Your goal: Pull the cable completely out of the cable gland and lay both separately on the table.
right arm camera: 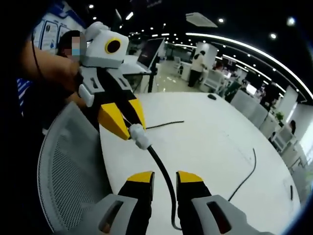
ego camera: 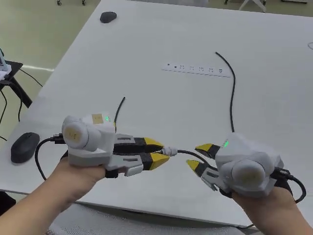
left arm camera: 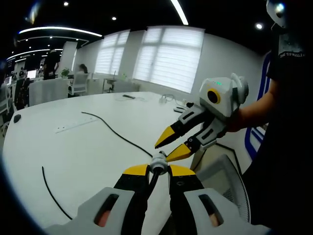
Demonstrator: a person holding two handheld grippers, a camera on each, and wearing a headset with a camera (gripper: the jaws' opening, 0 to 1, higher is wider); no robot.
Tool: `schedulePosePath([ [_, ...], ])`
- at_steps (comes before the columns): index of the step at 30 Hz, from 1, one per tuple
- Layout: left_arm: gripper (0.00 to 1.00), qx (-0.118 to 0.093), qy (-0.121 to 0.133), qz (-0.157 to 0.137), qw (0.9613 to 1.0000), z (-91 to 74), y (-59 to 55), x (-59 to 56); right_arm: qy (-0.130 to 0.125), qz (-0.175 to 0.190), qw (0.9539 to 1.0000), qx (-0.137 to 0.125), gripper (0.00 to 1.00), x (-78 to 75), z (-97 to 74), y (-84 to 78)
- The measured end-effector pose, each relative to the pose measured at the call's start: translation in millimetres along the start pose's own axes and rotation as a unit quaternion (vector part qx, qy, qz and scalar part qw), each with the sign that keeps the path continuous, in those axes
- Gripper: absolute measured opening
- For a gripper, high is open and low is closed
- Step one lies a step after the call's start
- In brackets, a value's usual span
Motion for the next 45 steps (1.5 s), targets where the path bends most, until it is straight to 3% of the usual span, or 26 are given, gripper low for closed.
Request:
schedulePosePath([
  [3,0.15,0.0,0.001,-0.001,1.0,0.1,-0.5,-0.2,0.004,-0.021,0.9998,0.0,0.12,3.2,2.2,8.5],
  [6,0.15,-0.001,0.001,-0.001,1.0,-0.1,0.1,-0.5,0.008,-0.055,0.9983,0.019,0.1,6.1,7.3,8.9],
  [21,0.15,0.003,0.001,-0.007,1.0,0.0,-6.4,0.1,0.012,-0.077,0.9967,0.023,0.03,10.4,13.6,13.2],
  [28,0.15,0.007,0.0,-0.007,1.0,-1.3,-8.8,0.2,0.017,-0.06,0.9979,0.015,0.01,12.5,15.7,10.3],
  [30,0.15,0.007,0.0,-0.006,1.0,-1.8,-9.3,-0.1,0.019,-0.027,0.9994,0.002,0.01,12.6,15.8,9.8],
  [36,0.15,0.007,-0.002,0.003,1.0,-1.7,-7.7,-0.3,0.009,0.005,0.9999,-0.014,0.01,9.0,12.9,3.7],
  [39,0.15,0.007,-0.002,0.001,1.0,-1.8,-7.0,-0.5,0.011,0.046,0.9984,-0.029,0.01,7.1,11.2,-0.5],
  [45,0.15,0.003,-0.003,0.0,1.0,-2.2,-5.4,-0.5,-0.003,0.083,0.9961,-0.031,0.01,-2.0,5.6,-12.5],
])
Point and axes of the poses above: the centre of the closed fingertips' face, and the gripper's own axes: z roughly forward along the fingers, x roughly to its left, y roughly out of its top, the point moved 3 cm from there along -z, roughly backward along the fingers, and after that the axes turned 14 degrees about y, right-handed, at the moved point
